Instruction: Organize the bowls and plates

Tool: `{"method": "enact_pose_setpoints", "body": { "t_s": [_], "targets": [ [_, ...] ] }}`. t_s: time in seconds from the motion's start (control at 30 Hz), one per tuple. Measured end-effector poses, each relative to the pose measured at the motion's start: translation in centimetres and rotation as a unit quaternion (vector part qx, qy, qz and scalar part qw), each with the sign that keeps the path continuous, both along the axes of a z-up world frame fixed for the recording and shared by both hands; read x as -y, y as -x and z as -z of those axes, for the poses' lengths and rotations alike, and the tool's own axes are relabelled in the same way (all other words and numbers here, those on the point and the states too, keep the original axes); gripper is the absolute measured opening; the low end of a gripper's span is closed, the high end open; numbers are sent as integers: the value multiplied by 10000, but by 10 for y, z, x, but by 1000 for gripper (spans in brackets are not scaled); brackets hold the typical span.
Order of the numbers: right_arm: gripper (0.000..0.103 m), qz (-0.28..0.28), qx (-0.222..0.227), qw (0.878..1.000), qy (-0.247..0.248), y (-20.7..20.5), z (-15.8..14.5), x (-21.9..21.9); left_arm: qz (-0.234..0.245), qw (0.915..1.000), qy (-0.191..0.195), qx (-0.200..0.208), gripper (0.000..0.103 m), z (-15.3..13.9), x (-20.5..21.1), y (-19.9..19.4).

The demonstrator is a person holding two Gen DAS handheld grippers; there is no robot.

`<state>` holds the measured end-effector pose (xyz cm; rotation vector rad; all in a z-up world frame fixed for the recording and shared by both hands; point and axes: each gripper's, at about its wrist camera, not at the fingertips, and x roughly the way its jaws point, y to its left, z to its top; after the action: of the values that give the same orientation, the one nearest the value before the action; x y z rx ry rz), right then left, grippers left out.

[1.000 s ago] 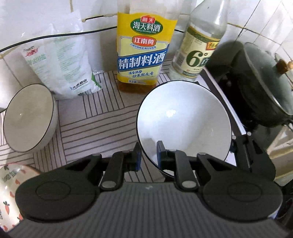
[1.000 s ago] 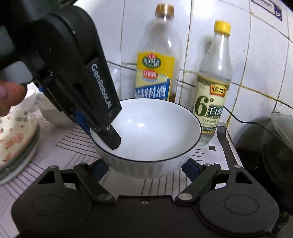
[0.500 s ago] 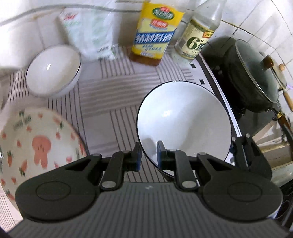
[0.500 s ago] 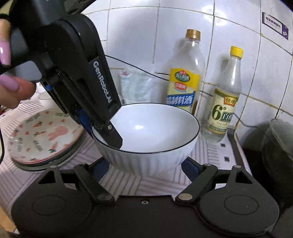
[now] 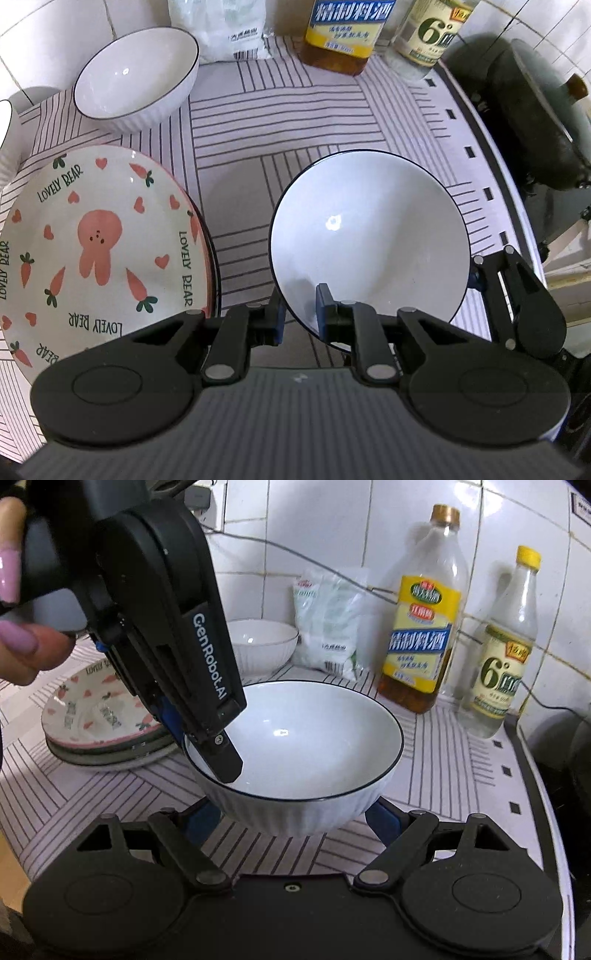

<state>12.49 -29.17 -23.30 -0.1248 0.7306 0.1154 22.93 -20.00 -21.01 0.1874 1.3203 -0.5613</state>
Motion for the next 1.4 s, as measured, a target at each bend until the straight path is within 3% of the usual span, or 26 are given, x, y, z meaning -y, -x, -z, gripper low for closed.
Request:
{"method": "enact_pose_setpoints", "body": {
  "t_s": [0.33,0.5,0.57,0.6,0.63,0.83,1.0,1.23,1.4],
  "targets": [
    [88,-47,-226,9996,-181,-6,15,4,-10,9995,-314,17,16,13,10,-1],
    [89,70,-428,9980,-452,-7,12,8,-251,9990,-310,-176,18,12,8,-2],
    [90,91,-607,9971,-456,-5,10,8,-128,9989,-427,-119,25,9,12,0],
    [90,101,-692,9966,-427,-3,8,8,-60,9988,-466,-123,35,7,12,2],
    [90,133,-741,9963,-420,0,5,8,-13,9989,-445,-141,41,4,11,3],
    [89,443,-845,9933,-651,24,-28,6,286,9996,-72,-4,44,-32,-12,8],
    [84,760,-715,9897,-979,31,-64,-4,382,9981,301,371,47,-69,-48,0],
    [78,1010,-775,9793,-1575,-4,-84,-21,20,9910,607,1190,49,-95,-101,-36],
    [70,1285,-839,9679,-1990,-45,-85,-34,-586,9879,759,1219,49,-85,-140,-77]
  ]
}}
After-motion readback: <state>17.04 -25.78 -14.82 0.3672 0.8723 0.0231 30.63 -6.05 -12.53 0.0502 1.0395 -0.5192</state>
